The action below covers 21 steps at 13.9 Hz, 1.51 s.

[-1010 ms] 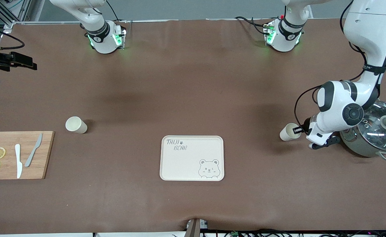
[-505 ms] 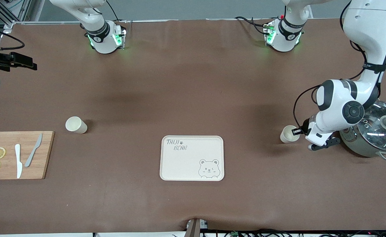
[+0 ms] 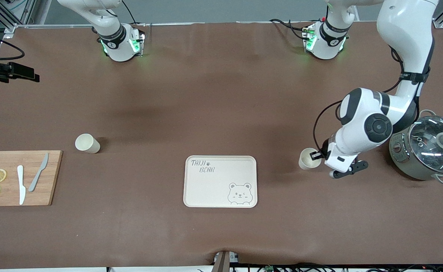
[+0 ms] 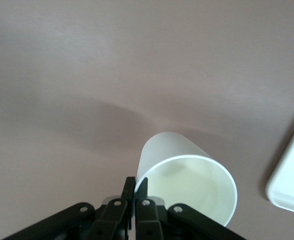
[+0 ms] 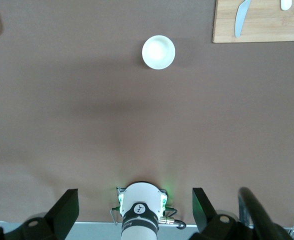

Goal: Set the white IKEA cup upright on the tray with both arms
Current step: 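Carry the cup with the left gripper over the white tray, then set the cup upright on the tray and open the left gripper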

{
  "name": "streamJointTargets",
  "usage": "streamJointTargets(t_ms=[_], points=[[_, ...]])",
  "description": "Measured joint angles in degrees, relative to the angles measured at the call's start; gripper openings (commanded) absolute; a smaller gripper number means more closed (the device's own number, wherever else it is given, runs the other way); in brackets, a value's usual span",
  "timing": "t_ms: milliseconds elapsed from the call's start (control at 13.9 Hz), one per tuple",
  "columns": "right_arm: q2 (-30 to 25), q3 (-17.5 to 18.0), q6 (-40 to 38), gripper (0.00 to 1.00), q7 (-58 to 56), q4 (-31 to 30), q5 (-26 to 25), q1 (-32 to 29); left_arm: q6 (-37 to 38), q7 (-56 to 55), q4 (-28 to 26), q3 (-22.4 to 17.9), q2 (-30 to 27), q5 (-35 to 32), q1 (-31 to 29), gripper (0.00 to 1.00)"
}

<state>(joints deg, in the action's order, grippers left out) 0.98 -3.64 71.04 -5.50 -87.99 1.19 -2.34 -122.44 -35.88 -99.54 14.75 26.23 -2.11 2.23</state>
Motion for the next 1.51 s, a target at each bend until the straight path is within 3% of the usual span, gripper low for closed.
streamJointTargets(t_ms=[361, 1010, 1226, 1514], points=[[0.58, 0.0, 6.38, 1.0, 0.01, 0.05, -0.01, -0.1, 3.43, -4.99, 10.93, 0.06, 6.0, 0.3, 4.91, 0.0], [7.53, 0.42, 11.64, 1.0, -0.1, 1.57, -0.05, -0.15, 3.51, -7.95, 21.31, 0.06, 12.92, 1.35, 11.61, 0.0], [12.35, 0.49, 15.26, 1.0, 0.0, 1.47, 0.0, 0.16, 3.06, -9.89, 24.12, -0.25, 15.47, 1.35, 14.64, 0.0], [18.33, 0.06, 21.68, 1.0, -0.1, 1.76, 0.01, -2.71, -2.57, -13.32, 24.85, -1.24, 18.87, 1.35, 18.08, 0.0]])
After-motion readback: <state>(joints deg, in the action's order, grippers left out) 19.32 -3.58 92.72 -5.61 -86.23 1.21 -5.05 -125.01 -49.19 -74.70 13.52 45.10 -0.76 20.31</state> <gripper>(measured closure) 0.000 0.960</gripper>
